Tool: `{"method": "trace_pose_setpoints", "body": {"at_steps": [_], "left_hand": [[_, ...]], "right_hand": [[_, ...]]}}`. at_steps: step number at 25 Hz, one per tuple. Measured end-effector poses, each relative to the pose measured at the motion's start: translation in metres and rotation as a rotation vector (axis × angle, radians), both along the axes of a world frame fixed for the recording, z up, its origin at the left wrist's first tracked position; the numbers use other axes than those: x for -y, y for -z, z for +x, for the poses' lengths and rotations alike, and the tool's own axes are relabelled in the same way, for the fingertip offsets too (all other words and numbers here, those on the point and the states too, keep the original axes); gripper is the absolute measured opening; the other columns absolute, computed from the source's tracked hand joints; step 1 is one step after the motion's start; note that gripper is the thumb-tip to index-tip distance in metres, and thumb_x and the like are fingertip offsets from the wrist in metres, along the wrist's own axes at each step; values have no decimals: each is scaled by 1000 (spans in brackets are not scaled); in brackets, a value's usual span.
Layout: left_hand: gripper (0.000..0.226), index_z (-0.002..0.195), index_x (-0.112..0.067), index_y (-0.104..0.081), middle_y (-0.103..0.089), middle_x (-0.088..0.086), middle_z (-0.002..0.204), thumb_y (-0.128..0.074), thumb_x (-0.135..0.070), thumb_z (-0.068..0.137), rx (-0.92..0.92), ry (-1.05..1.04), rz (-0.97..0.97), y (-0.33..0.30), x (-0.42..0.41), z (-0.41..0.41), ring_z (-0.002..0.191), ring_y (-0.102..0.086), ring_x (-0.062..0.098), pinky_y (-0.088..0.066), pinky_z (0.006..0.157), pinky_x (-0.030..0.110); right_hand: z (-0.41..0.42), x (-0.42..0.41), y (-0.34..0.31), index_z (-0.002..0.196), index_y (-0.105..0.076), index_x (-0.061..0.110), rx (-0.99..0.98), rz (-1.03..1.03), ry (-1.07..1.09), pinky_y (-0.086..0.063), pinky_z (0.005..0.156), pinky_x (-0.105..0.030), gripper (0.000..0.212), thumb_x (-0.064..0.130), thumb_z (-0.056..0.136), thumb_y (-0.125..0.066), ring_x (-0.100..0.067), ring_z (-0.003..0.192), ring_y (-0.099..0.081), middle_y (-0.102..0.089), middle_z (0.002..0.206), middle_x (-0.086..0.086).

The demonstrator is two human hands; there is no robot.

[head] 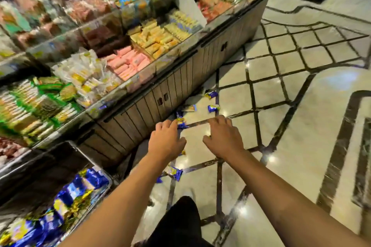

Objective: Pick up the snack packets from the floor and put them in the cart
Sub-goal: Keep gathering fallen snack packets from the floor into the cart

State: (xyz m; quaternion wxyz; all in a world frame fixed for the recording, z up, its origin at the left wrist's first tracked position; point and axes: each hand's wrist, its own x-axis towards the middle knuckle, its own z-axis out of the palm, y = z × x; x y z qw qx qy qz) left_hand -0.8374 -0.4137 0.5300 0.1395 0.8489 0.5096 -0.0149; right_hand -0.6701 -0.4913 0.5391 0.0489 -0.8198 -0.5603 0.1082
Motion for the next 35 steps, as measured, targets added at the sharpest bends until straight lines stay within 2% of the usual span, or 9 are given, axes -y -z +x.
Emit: {"method": "trace_pose_setpoints", "body": {"at_steps": [7, 10, 18, 23, 29, 35], "left_hand": [[69, 150, -18, -33, -36, 8, 151, -53, -45, 90, 52, 27, -69, 34, -63, 115, 138, -29, 32, -38, 106, 45], [70, 151, -17, -32, -30, 11, 156, -54, -44, 90, 45, 56, -78, 36, -90, 167, 141, -26, 34, -35, 112, 45], [70, 152, -19, -28, -31, 8, 156, -53, -44, 92, -10, 130, -72, 25, -145, 312, 141, -27, 31, -37, 110, 44], [70, 152, -18, -29, -33, 7, 155, -53, -46, 92, -51, 90, -102, 27, -159, 412, 140, -28, 30, -37, 109, 44], [69, 152, -19, -30, -35, 7, 154, -53, -42, 92, -35, -90, -110, 21, -176, 509, 140, -29, 30, -37, 109, 44], [64, 149, -19, -33, -39, 6, 149, -53, -38, 92, -1, -222, -132, 23, -227, 566, 137, -31, 31, -40, 104, 46]], "right_hand": [[107, -49, 12, 139, -44, 19, -36, -19, 60, -47, 95, -39, 55, 42, 89, -55, -26, 127, -39, -41, 140, -5], [158, -70, 9, 138, -45, 20, -45, -29, 92, -45, 95, -38, 53, 43, 91, -54, -25, 127, -38, -40, 140, -4], [304, -111, 9, 137, -47, 20, -37, 12, 173, -45, 95, -40, 52, 46, 92, -51, -25, 126, -38, -42, 139, -4], [412, -129, 24, 137, -47, 20, -129, 11, 166, -46, 95, -41, 51, 44, 92, -54, -26, 126, -39, -42, 139, -4], [535, -172, 7, 136, -47, 18, -175, -17, 72, -46, 93, -42, 51, 42, 92, -53, -29, 124, -42, -48, 137, -7], [596, -253, 7, 138, -47, 19, -180, -59, -62, -43, 94, -41, 51, 40, 91, -53, -29, 126, -41, -48, 137, -7]]}}
